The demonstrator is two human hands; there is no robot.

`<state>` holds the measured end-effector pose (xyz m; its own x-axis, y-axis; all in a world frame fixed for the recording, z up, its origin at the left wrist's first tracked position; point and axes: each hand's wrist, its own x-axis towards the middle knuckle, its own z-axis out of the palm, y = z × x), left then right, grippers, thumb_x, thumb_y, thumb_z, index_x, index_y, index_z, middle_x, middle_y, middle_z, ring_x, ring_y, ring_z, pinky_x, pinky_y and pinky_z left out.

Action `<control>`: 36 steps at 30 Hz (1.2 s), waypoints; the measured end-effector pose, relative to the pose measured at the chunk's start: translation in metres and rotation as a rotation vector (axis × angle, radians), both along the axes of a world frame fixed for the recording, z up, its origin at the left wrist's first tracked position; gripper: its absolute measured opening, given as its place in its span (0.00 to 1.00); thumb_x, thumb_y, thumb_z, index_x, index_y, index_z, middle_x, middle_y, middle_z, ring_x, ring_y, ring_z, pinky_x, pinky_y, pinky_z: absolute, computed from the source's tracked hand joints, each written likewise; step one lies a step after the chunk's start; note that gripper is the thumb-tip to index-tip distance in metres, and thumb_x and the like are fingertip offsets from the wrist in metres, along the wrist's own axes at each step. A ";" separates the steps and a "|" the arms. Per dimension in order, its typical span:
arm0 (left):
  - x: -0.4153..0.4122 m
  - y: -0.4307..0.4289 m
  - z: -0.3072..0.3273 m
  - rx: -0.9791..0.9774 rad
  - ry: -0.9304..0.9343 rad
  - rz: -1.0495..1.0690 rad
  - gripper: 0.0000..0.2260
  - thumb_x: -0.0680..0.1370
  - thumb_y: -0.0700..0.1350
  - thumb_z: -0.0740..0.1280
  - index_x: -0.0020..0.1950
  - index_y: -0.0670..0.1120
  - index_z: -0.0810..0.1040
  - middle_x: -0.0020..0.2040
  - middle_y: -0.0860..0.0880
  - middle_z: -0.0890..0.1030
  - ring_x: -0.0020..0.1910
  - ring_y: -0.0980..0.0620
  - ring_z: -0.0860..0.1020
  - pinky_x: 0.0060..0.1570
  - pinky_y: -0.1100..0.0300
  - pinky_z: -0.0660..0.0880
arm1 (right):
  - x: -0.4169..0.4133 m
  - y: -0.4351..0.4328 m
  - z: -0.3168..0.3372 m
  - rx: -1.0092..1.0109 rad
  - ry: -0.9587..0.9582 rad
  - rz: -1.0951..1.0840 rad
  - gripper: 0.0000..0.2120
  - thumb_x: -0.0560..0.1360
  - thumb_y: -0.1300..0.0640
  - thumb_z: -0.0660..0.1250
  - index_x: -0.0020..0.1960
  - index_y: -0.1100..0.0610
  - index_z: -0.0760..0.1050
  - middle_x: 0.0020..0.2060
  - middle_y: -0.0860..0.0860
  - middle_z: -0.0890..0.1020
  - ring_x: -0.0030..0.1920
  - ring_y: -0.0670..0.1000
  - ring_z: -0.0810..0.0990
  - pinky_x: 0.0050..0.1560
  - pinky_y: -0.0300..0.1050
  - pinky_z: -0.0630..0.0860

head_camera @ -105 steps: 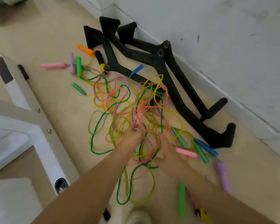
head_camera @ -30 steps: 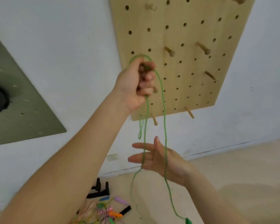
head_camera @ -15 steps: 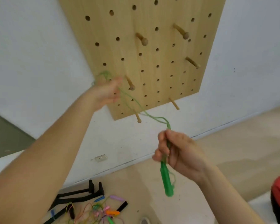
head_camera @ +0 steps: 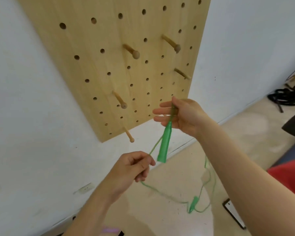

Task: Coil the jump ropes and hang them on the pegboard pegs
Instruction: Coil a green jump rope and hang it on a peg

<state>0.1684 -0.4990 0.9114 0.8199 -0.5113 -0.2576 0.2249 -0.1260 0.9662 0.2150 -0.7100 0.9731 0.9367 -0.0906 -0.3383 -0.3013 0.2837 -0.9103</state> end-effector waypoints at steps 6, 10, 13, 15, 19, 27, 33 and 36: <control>0.026 0.011 0.045 -0.580 0.291 0.194 0.07 0.77 0.46 0.60 0.42 0.46 0.74 0.26 0.52 0.63 0.21 0.59 0.58 0.17 0.69 0.53 | -0.002 -0.029 -0.018 -0.647 0.155 0.148 0.19 0.84 0.52 0.53 0.57 0.65 0.76 0.41 0.56 0.86 0.32 0.50 0.82 0.23 0.36 0.63; 0.054 -0.010 0.073 -0.835 0.456 0.217 0.10 0.80 0.45 0.56 0.41 0.46 0.71 0.24 0.52 0.64 0.18 0.59 0.60 0.15 0.69 0.52 | -0.029 0.011 -0.025 -0.266 -0.053 0.364 0.16 0.83 0.53 0.56 0.59 0.59 0.79 0.54 0.53 0.85 0.50 0.50 0.82 0.30 0.38 0.63; 0.076 -0.019 0.091 -0.991 0.515 0.278 0.12 0.82 0.44 0.54 0.41 0.45 0.71 0.24 0.51 0.65 0.17 0.58 0.59 0.13 0.69 0.54 | -0.045 0.061 -0.050 0.044 -0.145 0.624 0.18 0.81 0.52 0.54 0.60 0.58 0.77 0.57 0.55 0.82 0.60 0.52 0.79 0.34 0.40 0.63; 0.096 -0.009 0.104 -1.081 0.475 0.362 0.14 0.83 0.43 0.54 0.40 0.44 0.70 0.23 0.51 0.66 0.17 0.57 0.59 0.13 0.68 0.55 | -0.051 0.074 -0.064 0.150 -0.152 0.733 0.17 0.81 0.50 0.54 0.55 0.59 0.78 0.49 0.57 0.83 0.54 0.55 0.80 0.36 0.41 0.64; 0.140 0.041 0.125 -1.158 0.311 0.629 0.13 0.82 0.38 0.54 0.38 0.45 0.69 0.24 0.49 0.67 0.17 0.56 0.59 0.15 0.68 0.55 | -0.054 0.062 -0.080 -0.059 -0.084 0.697 0.16 0.81 0.49 0.57 0.44 0.56 0.78 0.38 0.54 0.81 0.50 0.57 0.80 0.48 0.46 0.70; 0.150 0.115 0.044 0.078 -0.049 0.715 0.18 0.81 0.56 0.58 0.44 0.42 0.75 0.43 0.40 0.81 0.36 0.46 0.78 0.46 0.52 0.77 | -0.030 0.091 -0.041 0.094 -0.001 0.150 0.15 0.83 0.54 0.55 0.42 0.60 0.71 0.27 0.55 0.71 0.30 0.55 0.77 0.40 0.51 0.79; 0.048 0.069 -0.024 0.550 -0.189 0.166 0.17 0.79 0.53 0.61 0.39 0.48 0.84 0.39 0.54 0.85 0.39 0.57 0.82 0.52 0.55 0.77 | 0.000 0.107 -0.004 0.276 -0.040 0.048 0.15 0.84 0.57 0.53 0.42 0.61 0.71 0.34 0.60 0.83 0.38 0.58 0.85 0.40 0.50 0.84; 0.028 0.040 -0.008 0.175 -0.250 0.094 0.07 0.77 0.54 0.66 0.49 0.53 0.80 0.50 0.56 0.83 0.51 0.61 0.79 0.56 0.57 0.75 | 0.006 0.101 0.000 0.315 -0.042 0.037 0.16 0.84 0.58 0.52 0.42 0.62 0.71 0.44 0.65 0.84 0.44 0.60 0.85 0.45 0.51 0.83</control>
